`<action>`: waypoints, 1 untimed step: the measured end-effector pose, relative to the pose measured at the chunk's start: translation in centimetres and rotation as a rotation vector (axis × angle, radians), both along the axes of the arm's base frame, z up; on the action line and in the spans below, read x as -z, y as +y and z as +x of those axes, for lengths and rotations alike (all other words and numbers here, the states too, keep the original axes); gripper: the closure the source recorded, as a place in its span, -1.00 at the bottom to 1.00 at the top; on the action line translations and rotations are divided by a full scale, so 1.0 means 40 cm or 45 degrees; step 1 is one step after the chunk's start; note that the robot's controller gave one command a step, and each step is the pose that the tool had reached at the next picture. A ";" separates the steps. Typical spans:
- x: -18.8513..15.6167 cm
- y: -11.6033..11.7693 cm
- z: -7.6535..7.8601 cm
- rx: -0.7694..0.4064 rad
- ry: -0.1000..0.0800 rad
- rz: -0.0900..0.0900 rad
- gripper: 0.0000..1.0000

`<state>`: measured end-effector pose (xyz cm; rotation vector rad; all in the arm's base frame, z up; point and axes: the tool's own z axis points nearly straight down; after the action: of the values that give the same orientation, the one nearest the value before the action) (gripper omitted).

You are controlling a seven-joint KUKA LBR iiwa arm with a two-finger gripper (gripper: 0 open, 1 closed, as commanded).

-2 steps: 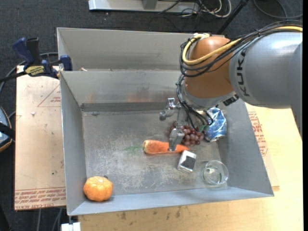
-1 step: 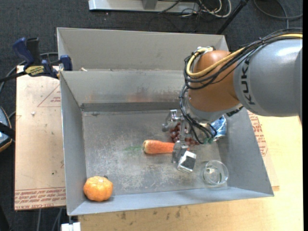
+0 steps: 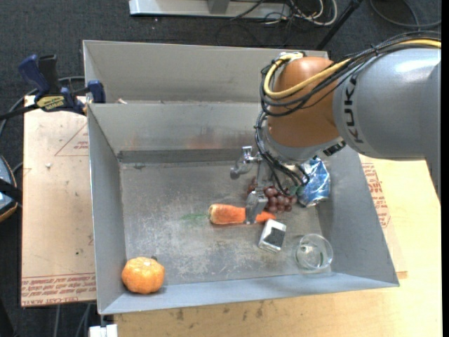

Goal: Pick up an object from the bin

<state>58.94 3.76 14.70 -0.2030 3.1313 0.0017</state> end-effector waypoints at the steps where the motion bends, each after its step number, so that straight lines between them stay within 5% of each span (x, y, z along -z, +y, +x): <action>1: 0.179 -0.003 -0.001 -0.010 -0.005 0.001 -1.00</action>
Offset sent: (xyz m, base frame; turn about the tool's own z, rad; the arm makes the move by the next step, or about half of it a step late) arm -0.0081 -0.0026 -0.0770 0.0135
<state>58.90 3.62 7.52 -0.2151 3.1268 0.0026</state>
